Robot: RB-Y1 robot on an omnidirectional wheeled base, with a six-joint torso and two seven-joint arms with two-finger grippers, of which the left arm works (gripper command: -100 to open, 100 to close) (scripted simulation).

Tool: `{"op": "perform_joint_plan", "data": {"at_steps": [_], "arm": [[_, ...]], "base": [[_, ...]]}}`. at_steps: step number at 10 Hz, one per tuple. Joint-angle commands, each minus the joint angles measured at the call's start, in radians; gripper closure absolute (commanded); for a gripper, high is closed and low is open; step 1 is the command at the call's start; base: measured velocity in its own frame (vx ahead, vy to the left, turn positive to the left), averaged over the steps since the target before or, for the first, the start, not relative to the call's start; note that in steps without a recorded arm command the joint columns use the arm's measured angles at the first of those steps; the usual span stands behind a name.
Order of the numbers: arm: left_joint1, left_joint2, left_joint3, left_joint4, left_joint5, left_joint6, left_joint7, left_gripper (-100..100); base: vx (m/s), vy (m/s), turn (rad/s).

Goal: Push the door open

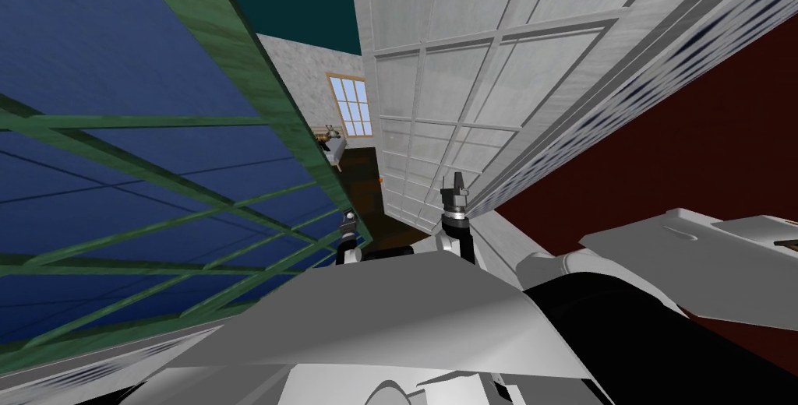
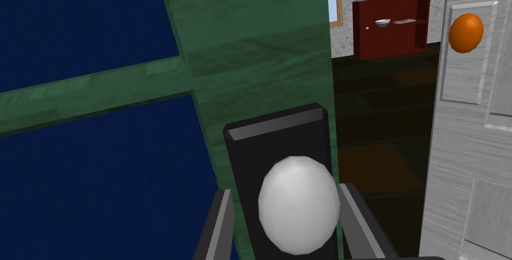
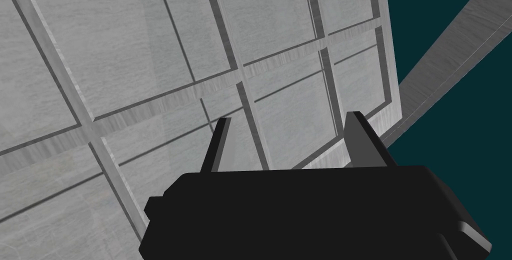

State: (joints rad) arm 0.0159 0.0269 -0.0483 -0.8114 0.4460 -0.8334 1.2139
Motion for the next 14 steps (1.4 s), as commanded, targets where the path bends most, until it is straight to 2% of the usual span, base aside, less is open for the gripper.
{"op": "perform_joint_plan", "data": {"at_steps": [1,2,4,11,12,13,14], "arm": [[-0.020,0.024,0.048,0.040,0.009,-0.037,0.005,100],[-0.020,0.024,0.048,0.040,0.009,-0.037,0.005,100],[-0.024,0.025,0.088,0.043,0.011,-0.038,0.002,100],[-0.024,0.025,0.089,0.043,0.011,-0.038,0.002,100],[-0.024,0.025,0.089,0.032,0.011,-0.038,0.002,100],[-0.029,0.006,0.076,0.036,0.030,-0.037,-0.013,100],[-0.033,0.009,0.086,0.041,0.053,-0.053,-0.023,100]], "base": [[0.029,-0.007,-0.067],[0.020,0.002,0.019],[0.022,0.007,-0.116],[0.005,-0.001,-0.002],[0.010,-0.001,0.018],[0.066,0.009,-0.205],[0.110,0.065,-0.203]]}}
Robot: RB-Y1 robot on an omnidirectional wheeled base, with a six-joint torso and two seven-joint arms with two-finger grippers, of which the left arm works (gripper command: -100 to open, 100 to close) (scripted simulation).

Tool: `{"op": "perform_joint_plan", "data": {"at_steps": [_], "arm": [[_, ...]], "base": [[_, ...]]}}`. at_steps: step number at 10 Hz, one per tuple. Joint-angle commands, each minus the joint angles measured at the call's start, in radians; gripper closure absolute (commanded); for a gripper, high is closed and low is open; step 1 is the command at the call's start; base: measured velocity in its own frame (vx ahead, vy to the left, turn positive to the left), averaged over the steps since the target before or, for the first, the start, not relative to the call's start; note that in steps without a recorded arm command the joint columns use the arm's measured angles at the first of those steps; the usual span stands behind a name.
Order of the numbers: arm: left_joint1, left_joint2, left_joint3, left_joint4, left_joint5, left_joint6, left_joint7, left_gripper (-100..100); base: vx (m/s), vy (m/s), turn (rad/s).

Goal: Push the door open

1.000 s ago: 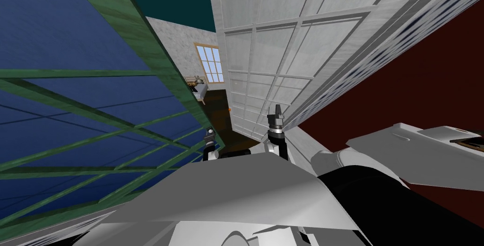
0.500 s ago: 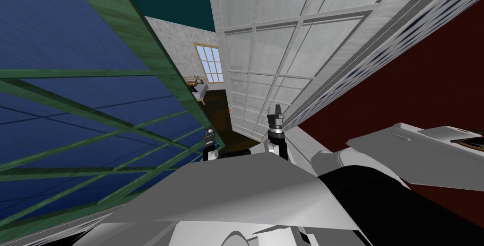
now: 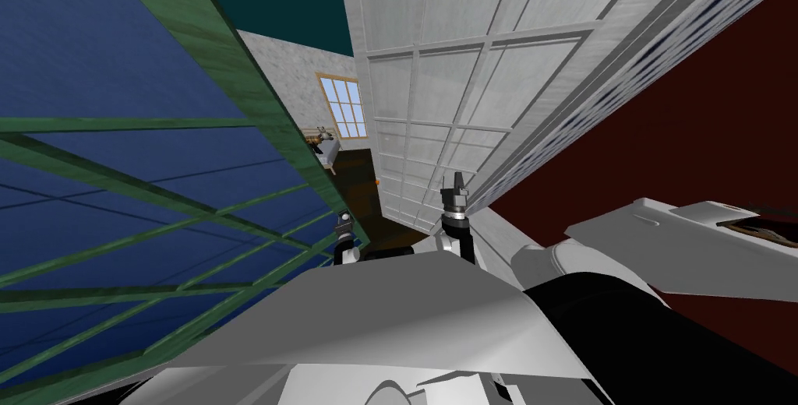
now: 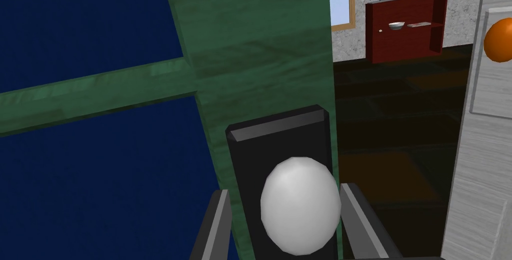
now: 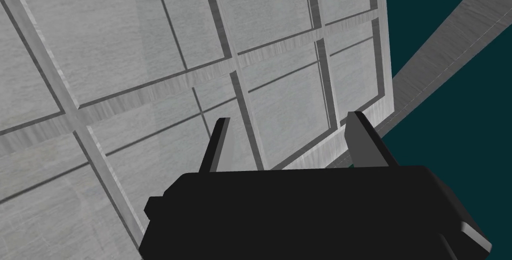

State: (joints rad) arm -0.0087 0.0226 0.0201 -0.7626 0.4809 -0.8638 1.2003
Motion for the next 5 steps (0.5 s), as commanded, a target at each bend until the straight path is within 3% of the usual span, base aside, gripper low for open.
{"op": "perform_joint_plan", "data": {"at_steps": [1,2,5], "arm": [[-0.011,0.015,0.025,-0.005,0.032,-0.032,-0.016,100],[-0.011,0.015,0.025,-0.005,0.032,-0.032,-0.016,100],[-0.021,0.019,0.048,0.005,0.083,-0.067,-0.040,100]], "base": [[0.110,0.090,-0.137],[0.079,0.065,-0.040],[0.065,0.058,-0.097]]}}
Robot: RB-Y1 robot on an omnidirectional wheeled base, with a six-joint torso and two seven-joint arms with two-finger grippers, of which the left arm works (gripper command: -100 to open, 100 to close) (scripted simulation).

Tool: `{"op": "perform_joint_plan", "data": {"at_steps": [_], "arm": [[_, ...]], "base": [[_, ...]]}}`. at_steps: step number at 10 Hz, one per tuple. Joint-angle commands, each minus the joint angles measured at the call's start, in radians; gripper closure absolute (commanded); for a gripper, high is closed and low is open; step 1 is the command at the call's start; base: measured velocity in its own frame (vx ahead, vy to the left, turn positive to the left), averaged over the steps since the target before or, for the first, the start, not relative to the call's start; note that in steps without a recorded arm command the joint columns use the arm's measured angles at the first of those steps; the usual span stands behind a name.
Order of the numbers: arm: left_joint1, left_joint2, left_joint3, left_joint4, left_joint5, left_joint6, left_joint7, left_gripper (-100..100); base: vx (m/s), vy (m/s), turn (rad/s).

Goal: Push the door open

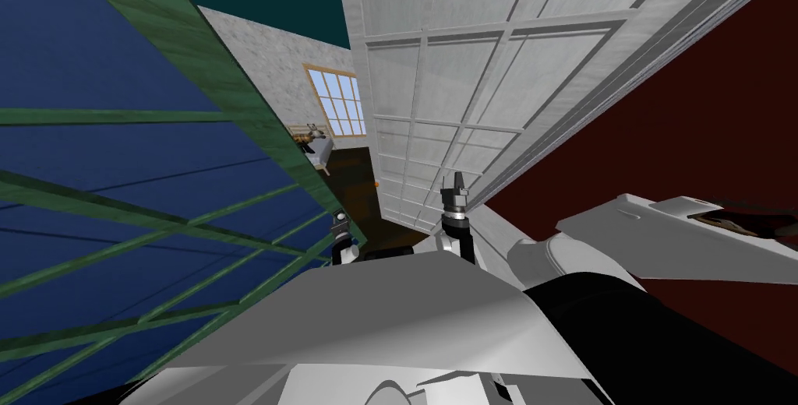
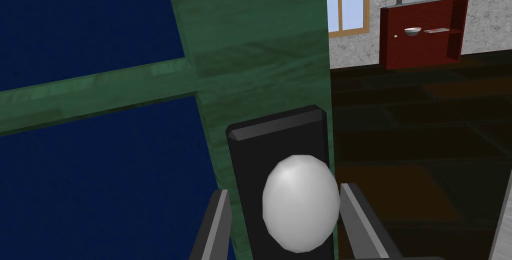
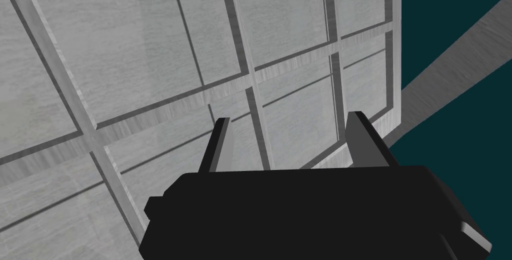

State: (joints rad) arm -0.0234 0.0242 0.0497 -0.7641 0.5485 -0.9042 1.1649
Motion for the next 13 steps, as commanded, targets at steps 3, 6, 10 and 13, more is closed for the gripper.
{"op": "perform_joint_plan", "data": {"at_steps": [3,6,10,13], "arm": [[-0.009,0.019,0.027,0.011,0.034,-0.040,-0.013,100],[-0.013,0.020,0.037,0.015,0.055,-0.054,-0.023,100],[-0.021,0.021,0.057,0.024,0.098,-0.084,-0.043,100],[-0.021,0.021,0.057,0.024,0.098,-0.084,-0.043,100]], "base": [[0.055,0.047,-0.056],[0.014,0.022,-0.050],[0.030,0.036,-0.056],[0.023,0.021,-0.014]]}}
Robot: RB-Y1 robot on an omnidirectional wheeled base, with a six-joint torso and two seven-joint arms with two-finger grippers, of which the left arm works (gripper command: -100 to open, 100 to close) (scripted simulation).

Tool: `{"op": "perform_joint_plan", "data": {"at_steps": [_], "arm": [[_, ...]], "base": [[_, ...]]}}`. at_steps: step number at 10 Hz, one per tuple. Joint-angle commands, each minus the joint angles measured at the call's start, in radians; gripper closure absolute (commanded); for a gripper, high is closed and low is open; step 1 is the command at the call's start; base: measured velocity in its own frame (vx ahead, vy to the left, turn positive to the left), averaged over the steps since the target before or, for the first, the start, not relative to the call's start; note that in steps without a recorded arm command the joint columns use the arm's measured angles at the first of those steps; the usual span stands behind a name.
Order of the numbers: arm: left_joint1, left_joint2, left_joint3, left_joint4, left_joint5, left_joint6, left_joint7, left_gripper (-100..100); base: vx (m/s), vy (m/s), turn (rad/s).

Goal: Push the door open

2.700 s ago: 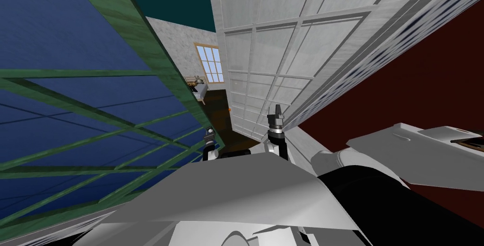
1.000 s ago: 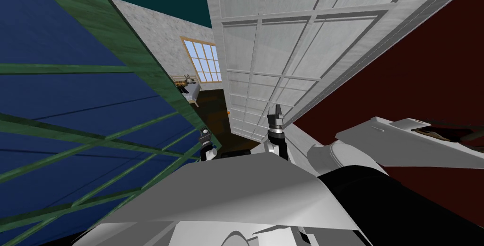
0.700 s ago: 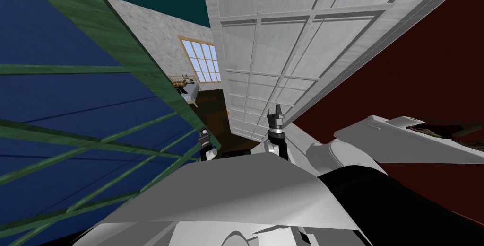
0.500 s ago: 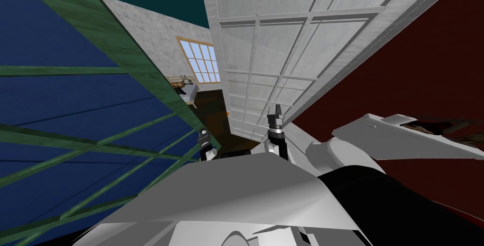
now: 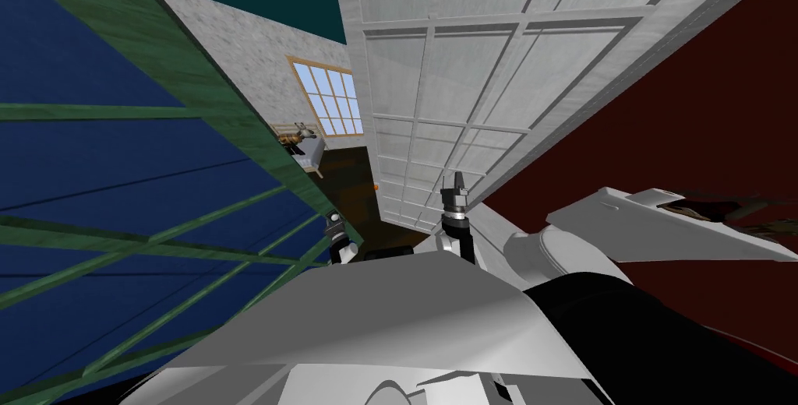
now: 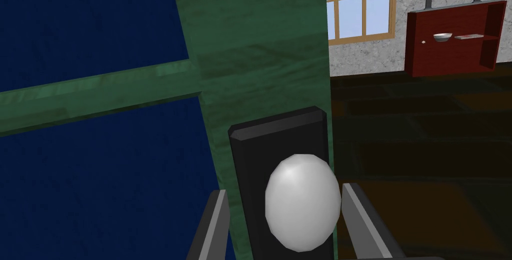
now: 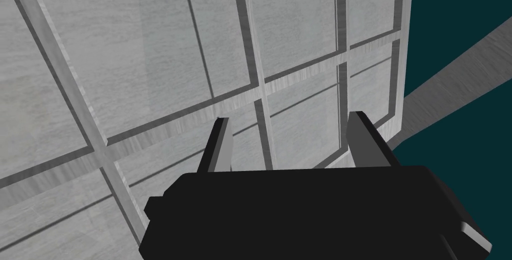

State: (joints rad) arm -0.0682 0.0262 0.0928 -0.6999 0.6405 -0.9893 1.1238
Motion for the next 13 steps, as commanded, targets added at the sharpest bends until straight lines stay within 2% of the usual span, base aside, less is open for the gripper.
{"op": "perform_joint_plan", "data": {"at_steps": [1,2,3,4,6,7,9,10,12,13], "arm": [[0.023,0.019,0.014,-0.040,0.006,0.001,-0.002,100],[0.019,0.019,0.025,-0.036,0.029,-0.015,-0.013,100],[0.019,0.019,0.025,-0.036,0.029,-0.015,-0.013,100],[0.015,0.020,0.035,-0.031,0.053,-0.032,-0.024,100],[0.015,0.020,0.035,-0.031,0.053,-0.032,-0.024,100],[0.010,0.019,0.047,-0.026,0.077,-0.049,-0.035,100],[0.010,0.019,0.047,-0.026,0.077,-0.049,-0.035,100],[0.006,0.019,0.058,-0.021,0.102,-0.066,-0.047,100],[0.006,0.019,0.058,-0.021,0.102,-0.066,-0.047,100],[0.001,0.018,0.070,-0.016,0.127,-0.083,-0.058,100]], "base": [[-0.001,-0.003,-0.026],[0.019,0.030,-0.094],[0.030,0.034,-0.047],[0.040,0.042,-0.104],[0.027,0.042,-0.019],[0.029,0.044,-0.107],[0.026,0.037,-0.036],[0.030,0.047,-0.107],[0.024,0.031,-0.036],[0.034,0.030,-0.079]]}}
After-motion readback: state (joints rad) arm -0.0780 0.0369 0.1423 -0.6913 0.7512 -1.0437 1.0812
